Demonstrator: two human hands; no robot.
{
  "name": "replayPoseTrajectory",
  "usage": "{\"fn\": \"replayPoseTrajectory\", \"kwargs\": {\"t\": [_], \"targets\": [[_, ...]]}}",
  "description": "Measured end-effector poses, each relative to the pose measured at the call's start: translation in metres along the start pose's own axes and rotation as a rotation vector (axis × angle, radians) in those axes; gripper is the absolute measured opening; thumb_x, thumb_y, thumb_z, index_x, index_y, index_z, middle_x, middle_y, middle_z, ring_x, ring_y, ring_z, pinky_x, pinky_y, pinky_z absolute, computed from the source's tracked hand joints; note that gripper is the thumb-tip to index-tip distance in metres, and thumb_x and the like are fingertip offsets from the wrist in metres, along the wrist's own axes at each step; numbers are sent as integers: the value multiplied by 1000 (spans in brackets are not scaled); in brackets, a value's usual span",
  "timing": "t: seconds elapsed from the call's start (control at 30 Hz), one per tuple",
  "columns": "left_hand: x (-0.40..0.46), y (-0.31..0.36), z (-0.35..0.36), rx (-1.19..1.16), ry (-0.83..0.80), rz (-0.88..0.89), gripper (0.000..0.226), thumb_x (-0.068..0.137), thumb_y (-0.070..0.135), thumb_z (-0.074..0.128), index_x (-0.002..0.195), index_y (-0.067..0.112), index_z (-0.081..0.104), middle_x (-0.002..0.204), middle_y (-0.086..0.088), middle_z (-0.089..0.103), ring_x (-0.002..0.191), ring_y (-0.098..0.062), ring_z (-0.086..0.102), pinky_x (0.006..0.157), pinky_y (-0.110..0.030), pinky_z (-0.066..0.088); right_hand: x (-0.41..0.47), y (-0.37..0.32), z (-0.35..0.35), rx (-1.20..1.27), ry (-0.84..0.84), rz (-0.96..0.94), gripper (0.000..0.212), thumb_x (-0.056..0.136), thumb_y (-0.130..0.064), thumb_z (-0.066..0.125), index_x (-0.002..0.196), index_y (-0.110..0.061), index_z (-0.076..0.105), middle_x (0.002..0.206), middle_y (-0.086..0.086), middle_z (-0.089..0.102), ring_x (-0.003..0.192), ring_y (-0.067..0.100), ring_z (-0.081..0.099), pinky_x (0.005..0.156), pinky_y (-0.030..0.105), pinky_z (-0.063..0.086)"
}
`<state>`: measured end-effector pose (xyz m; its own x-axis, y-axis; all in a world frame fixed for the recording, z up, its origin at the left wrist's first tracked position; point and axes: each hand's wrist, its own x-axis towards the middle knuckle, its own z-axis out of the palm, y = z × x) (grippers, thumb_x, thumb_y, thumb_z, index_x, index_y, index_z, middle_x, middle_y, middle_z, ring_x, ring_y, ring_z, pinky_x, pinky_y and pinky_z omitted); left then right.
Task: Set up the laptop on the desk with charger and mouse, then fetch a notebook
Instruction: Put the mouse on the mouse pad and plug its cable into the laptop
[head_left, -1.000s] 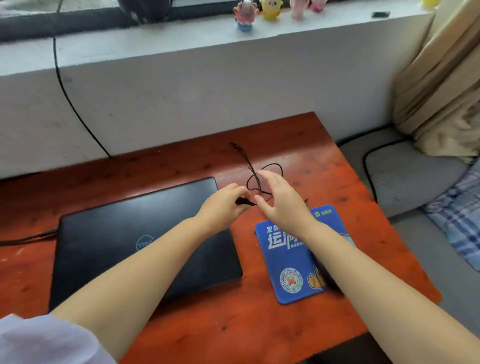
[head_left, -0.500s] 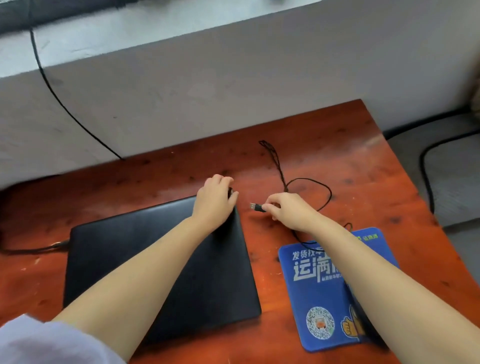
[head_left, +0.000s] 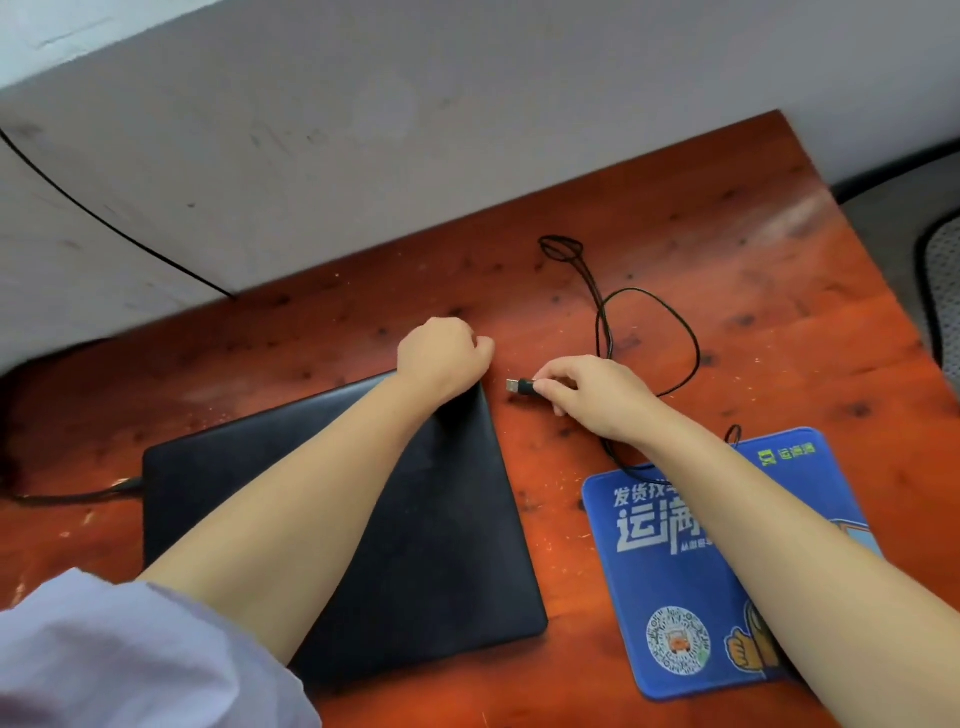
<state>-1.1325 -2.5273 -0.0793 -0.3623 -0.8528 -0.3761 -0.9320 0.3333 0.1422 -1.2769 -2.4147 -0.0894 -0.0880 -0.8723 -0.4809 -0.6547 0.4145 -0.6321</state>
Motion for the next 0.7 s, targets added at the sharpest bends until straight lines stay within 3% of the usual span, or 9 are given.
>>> {"fn": "replayPoseTrajectory", "kwargs": {"t": [0.1,0.27,0.43,0.7], "targets": [[-4,-1,-5,-50,-75,-6,33,85,35,36,67,16,54,75,-4,56,74,-30,51,66,-29,36,-8,-7,-6,91,19,-45,22,92,-37,47,101,-31,66,93,-13,65,90,13,59,77,30,46],[-30,-4,-15,-184,203,81,37,83,39,34,56,16,44,50,1,44,53,-17,46,50,-26,30,-26,-24,-24,193,70,-125,22,89,-42,52,82,-29,69,53,-31,55,59,-14,50,53,12,32],[-49,-11,-42,-286,309,147,39,84,36,35,48,21,31,45,3,34,46,-12,36,53,-25,31,-42,-51,-29,278,29,-224,27,89,-42,54,81,-24,72,45,-14,46,45,0,40,48,14,30],[-70,-19,-71,-368,370,203,35,86,27,38,53,14,40,48,3,35,51,-12,35,54,-30,31,-58,-74,-31,375,20,-311,26,88,-42,56,80,-25,74,47,-18,51,46,-3,45,45,7,32]]}}
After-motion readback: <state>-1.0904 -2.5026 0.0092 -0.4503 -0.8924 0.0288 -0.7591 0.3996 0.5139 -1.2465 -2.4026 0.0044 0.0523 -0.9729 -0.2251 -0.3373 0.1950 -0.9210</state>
